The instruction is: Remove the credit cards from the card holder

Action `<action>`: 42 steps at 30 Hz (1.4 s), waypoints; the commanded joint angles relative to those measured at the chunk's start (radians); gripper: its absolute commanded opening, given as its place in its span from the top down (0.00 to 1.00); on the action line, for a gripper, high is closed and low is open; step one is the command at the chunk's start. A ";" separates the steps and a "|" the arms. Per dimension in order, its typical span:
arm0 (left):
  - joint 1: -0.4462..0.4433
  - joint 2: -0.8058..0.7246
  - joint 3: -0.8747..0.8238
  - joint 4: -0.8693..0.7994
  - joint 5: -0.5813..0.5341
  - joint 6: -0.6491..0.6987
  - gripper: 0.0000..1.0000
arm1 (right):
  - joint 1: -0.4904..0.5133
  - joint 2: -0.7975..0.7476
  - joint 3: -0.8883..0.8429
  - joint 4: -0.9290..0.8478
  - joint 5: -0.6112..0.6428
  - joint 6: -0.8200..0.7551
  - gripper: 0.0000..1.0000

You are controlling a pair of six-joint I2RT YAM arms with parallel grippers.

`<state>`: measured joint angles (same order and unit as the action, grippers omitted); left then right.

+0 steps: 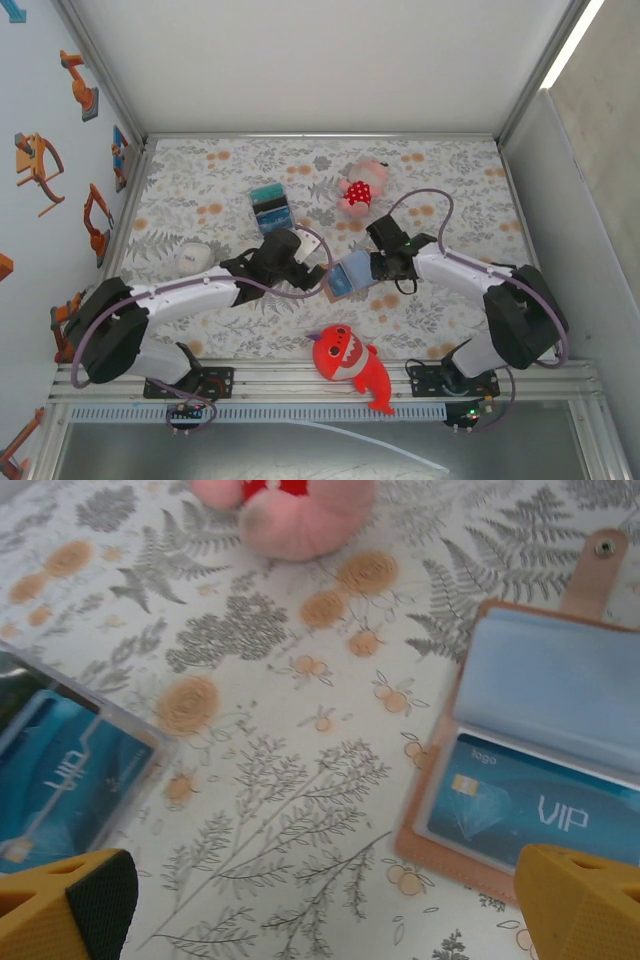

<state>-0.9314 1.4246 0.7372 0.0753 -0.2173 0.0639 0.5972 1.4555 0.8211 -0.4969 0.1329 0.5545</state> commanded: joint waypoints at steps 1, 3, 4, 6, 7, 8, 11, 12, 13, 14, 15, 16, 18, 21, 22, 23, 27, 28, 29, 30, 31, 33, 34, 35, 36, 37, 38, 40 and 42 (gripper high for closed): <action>-0.028 0.055 0.011 0.037 -0.027 0.014 0.03 | -0.020 -0.068 -0.020 0.000 -0.016 0.028 0.68; -0.040 0.088 0.022 0.031 -0.030 0.013 0.03 | -0.028 -0.103 -0.029 0.000 -0.025 0.030 0.69; -0.047 0.105 0.026 0.031 -0.028 0.015 0.03 | -0.030 -0.117 -0.032 0.000 -0.028 0.030 0.70; -0.058 0.134 0.028 0.043 -0.023 0.019 0.03 | -0.031 -0.139 -0.034 0.006 -0.042 0.027 0.70; -0.061 0.150 0.032 0.049 -0.019 0.018 0.03 | -0.031 -0.147 -0.036 0.011 -0.054 0.028 0.70; -0.064 0.166 0.035 0.050 -0.019 0.017 0.03 | -0.031 -0.152 -0.036 0.020 -0.068 0.026 0.70; -0.066 0.205 0.048 0.054 -0.025 0.017 0.03 | -0.031 -0.155 -0.039 0.050 -0.121 0.023 0.70; -0.066 0.216 0.050 0.061 -0.031 0.019 0.03 | -0.031 -0.155 -0.040 0.059 -0.138 0.023 0.70; -0.066 0.226 0.051 0.066 -0.038 0.019 0.03 | -0.031 -0.151 -0.039 0.067 -0.153 0.024 0.71; -0.066 0.234 0.051 0.073 -0.043 0.021 0.03 | -0.031 -0.147 -0.036 0.070 -0.163 0.023 0.72; -0.064 0.243 0.051 0.084 -0.049 0.022 0.03 | -0.031 -0.141 -0.035 0.073 -0.174 0.023 0.73; -0.062 0.254 0.051 0.095 -0.052 0.021 0.03 | -0.032 -0.136 -0.033 0.079 -0.188 0.023 0.74; -0.057 0.276 0.059 0.111 -0.056 0.020 0.03 | -0.031 -0.124 -0.034 0.095 -0.217 0.025 0.77; -0.036 0.309 0.078 0.118 -0.065 0.005 0.03 | -0.030 -0.108 -0.036 0.124 -0.255 0.032 0.81; -0.029 0.317 0.085 0.120 -0.064 0.001 0.03 | -0.030 -0.101 -0.038 0.130 -0.265 0.034 0.81; -0.020 0.324 0.091 0.121 -0.062 -0.002 0.03 | -0.030 -0.098 -0.039 0.136 -0.270 0.036 0.81; 0.018 0.353 0.120 0.119 -0.048 0.005 0.03 | -0.030 -0.082 -0.045 0.156 -0.286 0.043 0.81; 0.026 0.360 0.128 0.118 -0.042 0.004 0.03 | -0.030 -0.077 -0.046 0.162 -0.291 0.045 0.82; 0.033 0.366 0.134 0.117 -0.041 0.005 0.03 | -0.030 -0.073 -0.048 0.169 -0.297 0.050 0.82; 0.037 0.369 0.141 0.113 -0.039 0.008 0.03 | -0.030 -0.066 -0.050 0.176 -0.306 0.055 0.82; 0.038 0.369 0.146 0.110 -0.039 0.011 0.03 | -0.030 -0.061 -0.054 0.191 -0.317 0.063 0.82; 0.037 0.359 0.151 0.099 -0.033 0.010 0.03 | -0.030 -0.049 -0.064 0.222 -0.344 0.082 0.82; 0.037 0.351 0.151 0.093 -0.030 0.005 0.03 | -0.030 -0.045 -0.066 0.236 -0.356 0.092 0.82; 0.038 0.341 0.150 0.088 -0.027 0.000 0.03 | -0.030 -0.042 -0.071 0.249 -0.366 0.100 0.82; 0.037 0.328 0.148 0.085 -0.025 -0.008 0.03 | -0.030 -0.038 -0.074 0.263 -0.374 0.110 0.82; 0.037 0.317 0.144 0.081 -0.026 -0.017 0.03 | -0.030 -0.033 -0.076 0.277 -0.384 0.120 0.81; 0.037 0.308 0.140 0.082 -0.028 -0.024 0.03 | -0.030 -0.030 -0.076 0.288 -0.391 0.128 0.81; 0.042 0.294 0.144 0.071 -0.033 -0.051 0.03 | -0.030 -0.019 -0.076 0.308 -0.405 0.145 0.81; 0.051 0.295 0.158 0.045 -0.030 -0.086 0.03 | -0.030 -0.006 -0.072 0.324 -0.420 0.161 0.81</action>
<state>-0.8917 1.7500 0.8692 0.1638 -0.2531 0.0353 0.5709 1.4364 0.7536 -0.2245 -0.2504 0.6701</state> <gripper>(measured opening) 0.970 0.190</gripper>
